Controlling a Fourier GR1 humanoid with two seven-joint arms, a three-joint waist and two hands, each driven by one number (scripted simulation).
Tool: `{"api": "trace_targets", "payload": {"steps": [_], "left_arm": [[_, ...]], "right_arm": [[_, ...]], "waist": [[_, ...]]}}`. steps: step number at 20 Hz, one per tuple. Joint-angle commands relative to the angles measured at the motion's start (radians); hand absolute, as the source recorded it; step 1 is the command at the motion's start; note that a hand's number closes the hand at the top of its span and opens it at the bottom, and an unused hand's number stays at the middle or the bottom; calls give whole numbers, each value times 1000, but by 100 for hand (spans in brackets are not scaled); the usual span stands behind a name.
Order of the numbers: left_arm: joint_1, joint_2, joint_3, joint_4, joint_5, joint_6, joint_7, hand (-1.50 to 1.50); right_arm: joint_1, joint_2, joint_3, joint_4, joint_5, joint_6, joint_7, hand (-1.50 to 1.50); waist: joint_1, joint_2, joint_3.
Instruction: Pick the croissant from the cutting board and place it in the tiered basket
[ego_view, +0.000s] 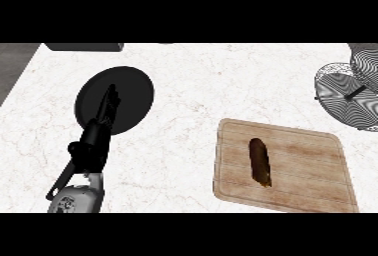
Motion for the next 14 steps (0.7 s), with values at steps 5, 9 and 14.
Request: {"api": "trace_targets", "payload": {"steps": [5,9,14], "left_arm": [[23,-26,-3,44,-11,25,-50,0],[12,15,26,22,8,-6,-18,0],[22,11,35,26,15,-3,-37,0]], "right_arm": [[22,-138,-183,54,-116,-95,46,-150],[81,-251,-295,85,-202,-25,66,-150],[276,-329,-456,117,-329,57,-37,-150]], "waist": [[-12,1,2],[-23,-3,2],[-38,-5,2]]}}
